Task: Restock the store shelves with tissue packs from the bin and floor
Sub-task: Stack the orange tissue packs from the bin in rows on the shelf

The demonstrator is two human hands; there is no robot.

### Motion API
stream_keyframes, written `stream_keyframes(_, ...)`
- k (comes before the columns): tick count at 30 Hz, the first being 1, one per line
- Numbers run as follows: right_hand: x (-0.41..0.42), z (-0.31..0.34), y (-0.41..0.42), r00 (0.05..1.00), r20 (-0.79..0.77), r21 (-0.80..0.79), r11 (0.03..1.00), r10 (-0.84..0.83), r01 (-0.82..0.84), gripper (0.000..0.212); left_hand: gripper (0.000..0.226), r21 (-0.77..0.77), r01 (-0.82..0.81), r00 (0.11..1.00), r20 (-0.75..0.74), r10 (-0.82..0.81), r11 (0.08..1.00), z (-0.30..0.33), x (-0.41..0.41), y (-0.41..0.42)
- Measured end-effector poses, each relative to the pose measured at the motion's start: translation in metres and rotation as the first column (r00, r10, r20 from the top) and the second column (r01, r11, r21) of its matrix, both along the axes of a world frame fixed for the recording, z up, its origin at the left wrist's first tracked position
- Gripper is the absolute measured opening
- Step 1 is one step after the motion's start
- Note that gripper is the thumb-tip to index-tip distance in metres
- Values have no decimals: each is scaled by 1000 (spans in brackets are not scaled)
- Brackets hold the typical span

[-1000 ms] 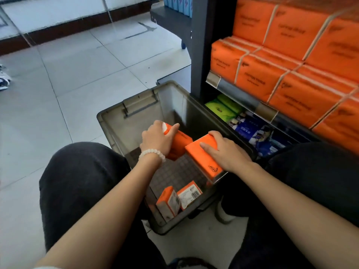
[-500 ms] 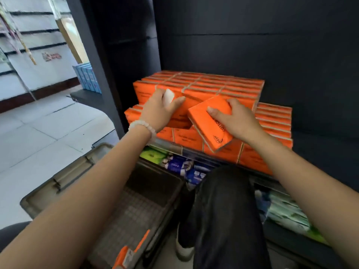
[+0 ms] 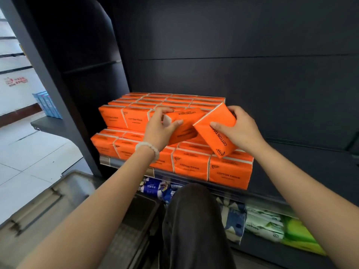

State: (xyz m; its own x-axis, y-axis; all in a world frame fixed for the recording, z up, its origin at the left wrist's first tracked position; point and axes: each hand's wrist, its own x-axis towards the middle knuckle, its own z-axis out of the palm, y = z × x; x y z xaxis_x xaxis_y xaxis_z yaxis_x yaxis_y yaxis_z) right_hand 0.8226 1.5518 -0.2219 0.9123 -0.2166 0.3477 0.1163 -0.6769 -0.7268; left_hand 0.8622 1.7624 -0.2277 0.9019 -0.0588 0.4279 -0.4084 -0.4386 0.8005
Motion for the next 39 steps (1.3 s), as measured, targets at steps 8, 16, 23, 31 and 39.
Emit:
stream_keyframes(8,20,0,-9,997,-77,-367,930,12,-40,74,36,128,-5,997,-77,15,992,-23,24,14)
stream_keyframes(16,46,8,5,981,-163,-448,879,101,-164,71,46,401,40,999,-20,-35,915,-23,41,18)
stream_keyframes(23,52,11,2,966,-188,-419,875,178,-243,65,48,613,-40,997,74,-7,789,-17,47,15)
stream_keyframes(31,18,31,-27,992,-14,-65,990,126,-126,41,47,604,30,998,24,-56,797,-11,47,17)
stream_keyframes(39,-11,-9,-61,996,-70,60,997,58,-54,66,44,547,67,990,66,-123,834,-5,28,-9)
